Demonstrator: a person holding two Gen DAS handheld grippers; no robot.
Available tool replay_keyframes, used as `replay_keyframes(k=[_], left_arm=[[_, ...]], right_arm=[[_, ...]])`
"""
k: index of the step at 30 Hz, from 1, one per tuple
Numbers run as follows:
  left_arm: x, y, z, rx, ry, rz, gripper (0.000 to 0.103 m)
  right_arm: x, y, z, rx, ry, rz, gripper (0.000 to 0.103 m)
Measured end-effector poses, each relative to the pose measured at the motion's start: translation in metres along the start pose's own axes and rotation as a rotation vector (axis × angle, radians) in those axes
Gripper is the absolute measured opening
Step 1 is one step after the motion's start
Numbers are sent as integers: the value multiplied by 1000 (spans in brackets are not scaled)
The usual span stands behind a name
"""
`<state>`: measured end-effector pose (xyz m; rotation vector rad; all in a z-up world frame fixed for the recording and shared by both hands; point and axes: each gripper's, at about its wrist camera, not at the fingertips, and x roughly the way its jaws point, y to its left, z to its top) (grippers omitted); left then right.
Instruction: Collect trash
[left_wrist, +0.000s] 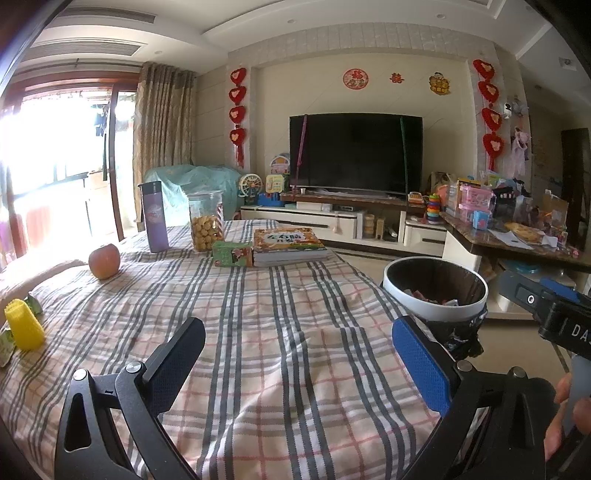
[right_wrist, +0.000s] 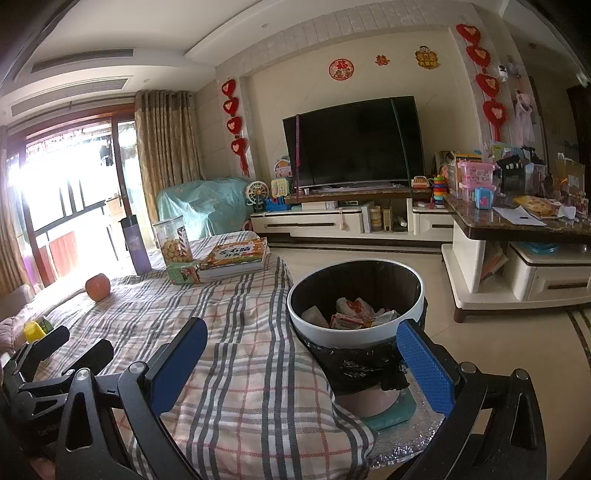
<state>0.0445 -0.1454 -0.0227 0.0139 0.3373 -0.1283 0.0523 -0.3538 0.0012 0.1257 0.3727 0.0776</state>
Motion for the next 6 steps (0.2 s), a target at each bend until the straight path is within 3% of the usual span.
replay_keyframes(k=[6], left_arm=[[-1, 0, 2, -4, -1, -6, 102]], right_arm=[[2, 2, 1, 11, 6, 10, 103]])
